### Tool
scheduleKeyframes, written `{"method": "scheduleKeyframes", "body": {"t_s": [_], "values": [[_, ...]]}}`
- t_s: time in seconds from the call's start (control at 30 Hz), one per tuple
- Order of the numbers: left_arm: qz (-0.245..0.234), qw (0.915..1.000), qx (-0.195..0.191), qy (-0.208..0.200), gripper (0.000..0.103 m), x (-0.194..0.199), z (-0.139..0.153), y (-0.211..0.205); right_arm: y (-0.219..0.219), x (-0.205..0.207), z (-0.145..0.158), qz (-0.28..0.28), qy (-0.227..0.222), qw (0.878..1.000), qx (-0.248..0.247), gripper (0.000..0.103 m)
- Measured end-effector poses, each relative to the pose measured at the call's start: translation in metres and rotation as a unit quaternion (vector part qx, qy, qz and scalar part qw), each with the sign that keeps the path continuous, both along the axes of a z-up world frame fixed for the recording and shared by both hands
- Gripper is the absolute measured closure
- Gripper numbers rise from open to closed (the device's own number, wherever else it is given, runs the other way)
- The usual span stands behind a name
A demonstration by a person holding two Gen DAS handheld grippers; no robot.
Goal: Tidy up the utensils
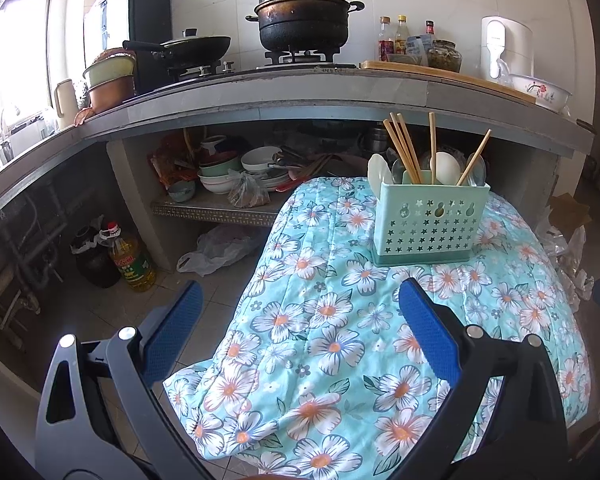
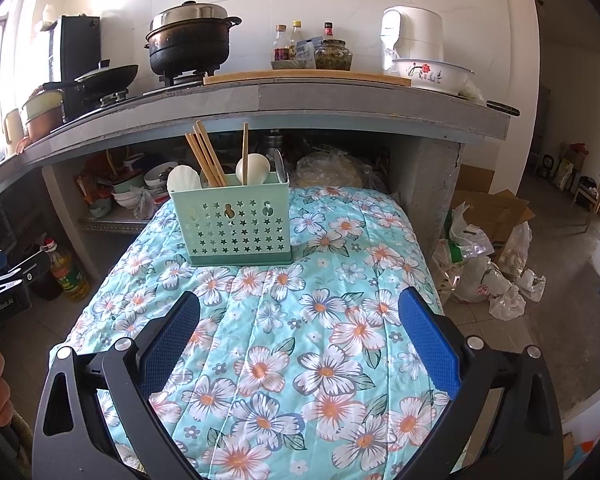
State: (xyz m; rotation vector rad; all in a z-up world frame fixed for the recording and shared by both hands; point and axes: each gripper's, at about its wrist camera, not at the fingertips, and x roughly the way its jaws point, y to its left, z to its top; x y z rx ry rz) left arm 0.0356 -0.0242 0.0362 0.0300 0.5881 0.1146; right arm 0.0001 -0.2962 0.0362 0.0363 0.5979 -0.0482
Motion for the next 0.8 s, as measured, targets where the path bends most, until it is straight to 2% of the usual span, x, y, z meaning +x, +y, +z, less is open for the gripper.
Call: {"method": "scheduleKeyframes", "body": {"t_s": [0.8], "values": [[0.000, 1.0000, 0.000, 0.001, 0.008, -0.0003, -0.0003, -0.0010, -0.0013, -0.0002, -0.0010, 0.001, 0.003, 1.000, 0.007, 0.006]]}}
